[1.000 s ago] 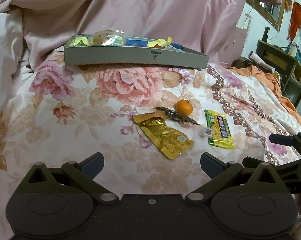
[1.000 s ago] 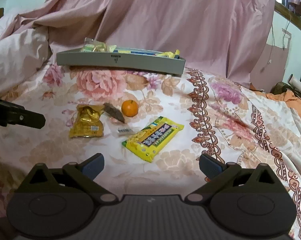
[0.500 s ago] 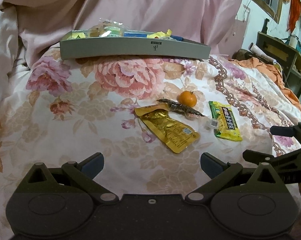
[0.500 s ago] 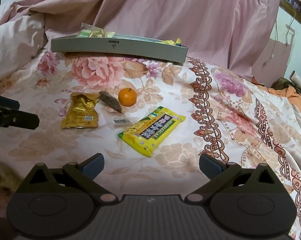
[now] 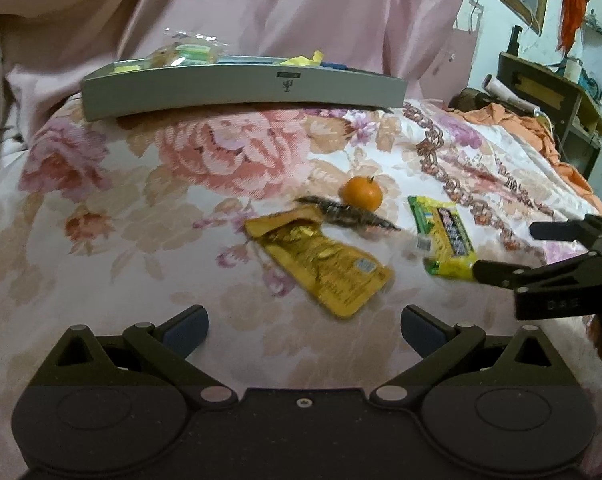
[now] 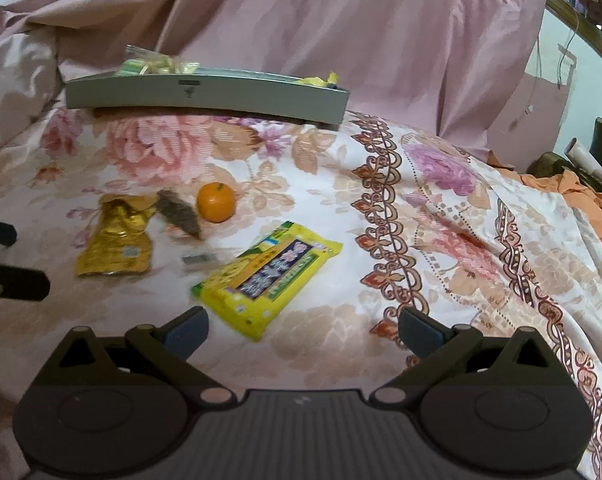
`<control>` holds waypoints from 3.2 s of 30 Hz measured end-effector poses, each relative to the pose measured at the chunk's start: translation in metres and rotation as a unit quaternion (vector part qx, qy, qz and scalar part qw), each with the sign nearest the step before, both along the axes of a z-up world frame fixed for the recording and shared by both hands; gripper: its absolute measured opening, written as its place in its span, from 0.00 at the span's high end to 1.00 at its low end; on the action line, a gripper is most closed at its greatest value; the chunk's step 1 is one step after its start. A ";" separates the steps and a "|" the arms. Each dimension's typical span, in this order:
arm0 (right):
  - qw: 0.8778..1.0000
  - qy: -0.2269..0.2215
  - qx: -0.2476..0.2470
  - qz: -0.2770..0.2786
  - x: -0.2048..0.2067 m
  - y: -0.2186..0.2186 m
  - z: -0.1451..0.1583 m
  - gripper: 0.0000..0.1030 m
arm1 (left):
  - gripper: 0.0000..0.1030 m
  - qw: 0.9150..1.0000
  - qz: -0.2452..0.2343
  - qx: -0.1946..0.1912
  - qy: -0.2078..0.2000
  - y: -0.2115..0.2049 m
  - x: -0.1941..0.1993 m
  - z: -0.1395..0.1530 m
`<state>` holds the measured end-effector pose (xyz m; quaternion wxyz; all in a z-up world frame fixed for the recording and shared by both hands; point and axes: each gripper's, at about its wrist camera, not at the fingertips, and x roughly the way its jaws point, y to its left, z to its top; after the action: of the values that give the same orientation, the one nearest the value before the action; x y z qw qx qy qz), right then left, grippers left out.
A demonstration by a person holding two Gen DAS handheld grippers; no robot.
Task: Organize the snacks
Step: 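Grasp the yellow-green candy bar pack with the right tool, then hold the candy bar pack with the right tool while the left tool grasps the gold pack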
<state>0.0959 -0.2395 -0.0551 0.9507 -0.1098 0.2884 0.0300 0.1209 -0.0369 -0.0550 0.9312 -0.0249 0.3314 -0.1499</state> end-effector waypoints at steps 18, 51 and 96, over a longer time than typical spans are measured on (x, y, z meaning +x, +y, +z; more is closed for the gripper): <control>0.998 0.038 0.037 -0.041 0.069 0.014 -0.003 0.00 | 0.01 0.999 -0.001 -0.053 0.012 0.011 0.020 -0.001; 0.990 0.045 0.004 0.135 0.018 0.061 -0.009 0.50 | 0.01 0.999 0.018 -0.049 0.015 0.013 0.025 -0.003; 0.991 0.046 0.059 0.109 -0.013 0.014 -0.016 0.44 | 0.24 0.996 0.026 0.086 0.019 -0.036 0.083 -0.005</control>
<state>0.0828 -0.2253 -0.0707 0.9324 -0.0828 0.3155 0.1556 0.2041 -0.0728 -0.0602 0.9271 0.0434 0.3596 -0.0961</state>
